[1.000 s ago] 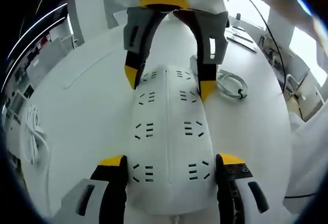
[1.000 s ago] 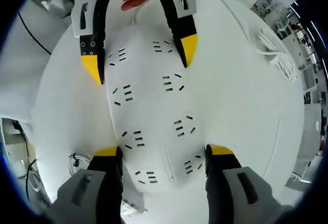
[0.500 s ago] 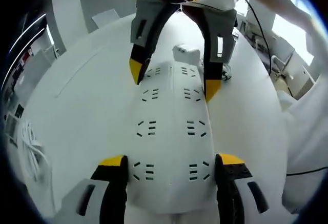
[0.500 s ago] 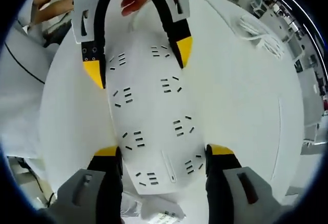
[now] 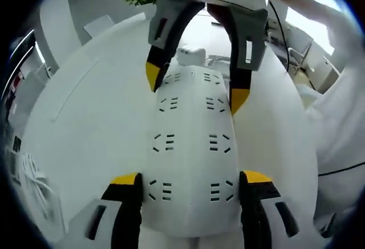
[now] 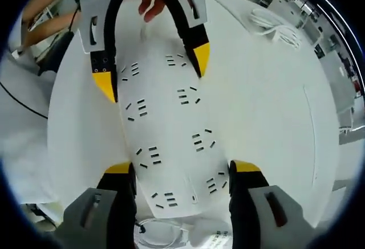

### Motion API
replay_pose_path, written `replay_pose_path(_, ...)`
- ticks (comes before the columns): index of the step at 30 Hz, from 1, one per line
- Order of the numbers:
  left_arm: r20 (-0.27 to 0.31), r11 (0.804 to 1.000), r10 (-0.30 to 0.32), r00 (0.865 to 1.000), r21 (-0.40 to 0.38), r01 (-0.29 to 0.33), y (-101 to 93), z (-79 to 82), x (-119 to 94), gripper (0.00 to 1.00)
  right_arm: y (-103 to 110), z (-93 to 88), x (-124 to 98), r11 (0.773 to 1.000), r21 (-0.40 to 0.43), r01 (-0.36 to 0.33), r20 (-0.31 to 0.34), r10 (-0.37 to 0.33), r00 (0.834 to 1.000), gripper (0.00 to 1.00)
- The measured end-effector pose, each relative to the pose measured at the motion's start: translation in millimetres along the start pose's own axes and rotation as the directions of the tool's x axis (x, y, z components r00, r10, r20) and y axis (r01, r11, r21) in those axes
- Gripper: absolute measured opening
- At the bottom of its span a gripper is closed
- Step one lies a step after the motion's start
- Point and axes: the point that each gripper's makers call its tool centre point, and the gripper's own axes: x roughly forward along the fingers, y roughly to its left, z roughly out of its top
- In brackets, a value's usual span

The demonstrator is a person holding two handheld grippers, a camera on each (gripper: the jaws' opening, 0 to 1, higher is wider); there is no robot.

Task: Straighten the power strip on the desk, plug the charger into it

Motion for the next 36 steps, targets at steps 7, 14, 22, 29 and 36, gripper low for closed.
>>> replay_pose_path(7, -0.016, 0.998, -0.028, 0.999, 0.051, 0.028, -3.5, -2.5, -0.9, 0.70, 8.5, 0.9, -0.9, 0.994, 0.099, 0.038, 0.036, -0.042, 0.998, 0.65)
replay_pose_path(14, -0.043, 0.996, -0.038, 0.998, 0.078, 0.041, 0.8, -5.1, -1.6, 0.70, 14.3, 2.5, -1.5, 0.986, 0.153, 0.059, 0.060, -0.069, 0.996, 0.65)
replay_pose_path(22, -0.052, 0.995, -0.041, 0.998, 0.090, 0.046, -1.6, -5.9, -3.1, 0.70, 24.1, 4.3, -2.8, 0.978, 0.193, 0.078, 0.075, -0.094, 0.993, 0.65)
replay_pose_path(29, -0.064, 0.995, -0.038, 0.997, 0.091, 0.044, -5.8, -7.7, -4.0, 0.70, 23.7, 5.0, -3.1, 0.976, 0.200, 0.085, 0.107, -0.108, 0.988, 0.65)
replay_pose_path(36, -0.067, 0.995, -0.036, 0.997, 0.087, 0.042, -2.6, -8.8, -3.0, 0.70, 20.2, 6.3, -3.7, 0.973, 0.210, 0.098, 0.194, -0.139, 0.971, 0.66)
